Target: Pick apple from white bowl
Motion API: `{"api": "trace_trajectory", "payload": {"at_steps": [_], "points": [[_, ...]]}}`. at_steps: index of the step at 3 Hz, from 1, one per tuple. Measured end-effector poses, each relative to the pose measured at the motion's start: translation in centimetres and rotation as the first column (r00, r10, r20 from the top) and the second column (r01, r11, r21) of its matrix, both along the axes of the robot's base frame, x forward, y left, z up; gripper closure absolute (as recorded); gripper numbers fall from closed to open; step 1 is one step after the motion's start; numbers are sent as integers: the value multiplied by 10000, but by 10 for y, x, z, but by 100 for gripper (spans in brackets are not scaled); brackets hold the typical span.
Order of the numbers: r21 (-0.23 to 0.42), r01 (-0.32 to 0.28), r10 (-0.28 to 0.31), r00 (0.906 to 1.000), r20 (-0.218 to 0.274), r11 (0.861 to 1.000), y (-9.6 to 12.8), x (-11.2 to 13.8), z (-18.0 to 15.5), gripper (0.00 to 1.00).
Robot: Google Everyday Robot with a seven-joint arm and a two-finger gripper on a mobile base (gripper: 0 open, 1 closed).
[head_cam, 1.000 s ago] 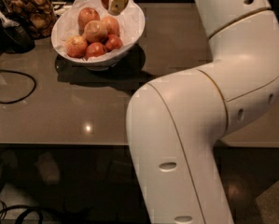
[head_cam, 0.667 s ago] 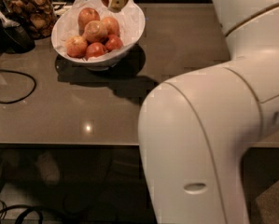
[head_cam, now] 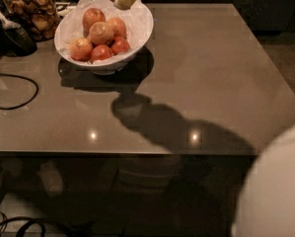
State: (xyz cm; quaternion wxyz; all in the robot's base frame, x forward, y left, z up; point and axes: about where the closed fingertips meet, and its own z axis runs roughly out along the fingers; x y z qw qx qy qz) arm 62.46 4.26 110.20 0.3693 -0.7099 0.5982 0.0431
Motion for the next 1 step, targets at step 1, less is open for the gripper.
{"api": "trace_trajectory", "payload": {"at_steps": [1], "points": [[-133,-230,226,9993,-293,9996,8,-15,-15,100]]}}
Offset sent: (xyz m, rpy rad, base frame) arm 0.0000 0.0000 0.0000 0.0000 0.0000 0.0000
